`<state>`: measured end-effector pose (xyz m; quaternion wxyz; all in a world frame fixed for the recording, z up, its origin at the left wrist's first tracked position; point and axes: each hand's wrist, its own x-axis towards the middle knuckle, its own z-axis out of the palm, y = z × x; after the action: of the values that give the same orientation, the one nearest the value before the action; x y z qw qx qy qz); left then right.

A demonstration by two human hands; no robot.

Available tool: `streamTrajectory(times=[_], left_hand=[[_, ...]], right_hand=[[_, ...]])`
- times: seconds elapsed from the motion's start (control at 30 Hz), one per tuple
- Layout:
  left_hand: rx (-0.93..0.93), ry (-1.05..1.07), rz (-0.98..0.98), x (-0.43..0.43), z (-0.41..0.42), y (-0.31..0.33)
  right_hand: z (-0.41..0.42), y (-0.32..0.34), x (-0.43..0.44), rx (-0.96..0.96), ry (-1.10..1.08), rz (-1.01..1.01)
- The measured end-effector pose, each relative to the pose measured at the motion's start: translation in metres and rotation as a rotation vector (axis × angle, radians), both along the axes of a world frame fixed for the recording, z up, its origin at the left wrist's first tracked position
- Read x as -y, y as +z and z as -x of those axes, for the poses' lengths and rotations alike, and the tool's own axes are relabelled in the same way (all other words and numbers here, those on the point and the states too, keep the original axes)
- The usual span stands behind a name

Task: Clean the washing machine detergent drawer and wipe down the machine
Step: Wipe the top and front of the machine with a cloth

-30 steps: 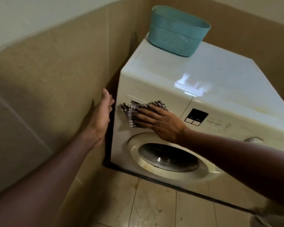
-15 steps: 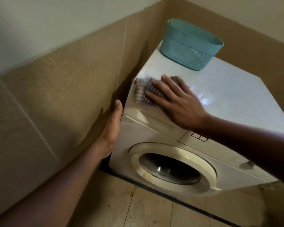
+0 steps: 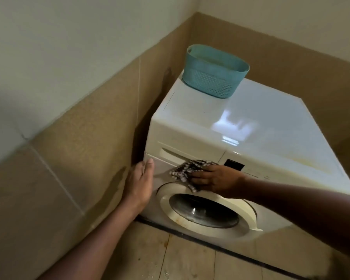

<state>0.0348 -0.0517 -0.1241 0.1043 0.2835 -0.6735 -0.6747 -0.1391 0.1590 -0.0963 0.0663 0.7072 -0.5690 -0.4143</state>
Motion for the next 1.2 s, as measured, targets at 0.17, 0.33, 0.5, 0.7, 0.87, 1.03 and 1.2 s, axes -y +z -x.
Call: streamTrajectory(times=[0.17,0.33,0.5,0.7,0.87,1.03,1.2], left_hand=[[0.066,-0.116,0.273,-0.029,0.008,0.059],[-0.034,-0.207,0.393,-0.071,0.042,0.147],[-0.175,-0.278,0.46,-0.101,0.084,0.237],[-0.078,-0.373,-0.085,-0.118,0.124,0.309],[-0.045,-0.345,-0.424,-0.135,0.14,0.326],[0.009,-0.099,-0.165,-0.15,0.17,0.333],[0.359,-0.019,0.607,-0.131,0.21,0.332]], right_hand=[[0.021,0.094,-0.043,0.187,0.041,0.162],[0.05,0.205,-0.039,0.529,-0.488,0.481],[0.068,0.292,-0.048,1.465,-1.316,0.757],[0.081,0.311,-0.099,2.553,-1.525,0.478],[0.075,0.279,-0.124,3.108,-1.132,0.124],[0.069,0.256,-0.124,3.221,-1.177,0.449],[0.084,0.252,-0.075,2.16,-1.642,1.124]])
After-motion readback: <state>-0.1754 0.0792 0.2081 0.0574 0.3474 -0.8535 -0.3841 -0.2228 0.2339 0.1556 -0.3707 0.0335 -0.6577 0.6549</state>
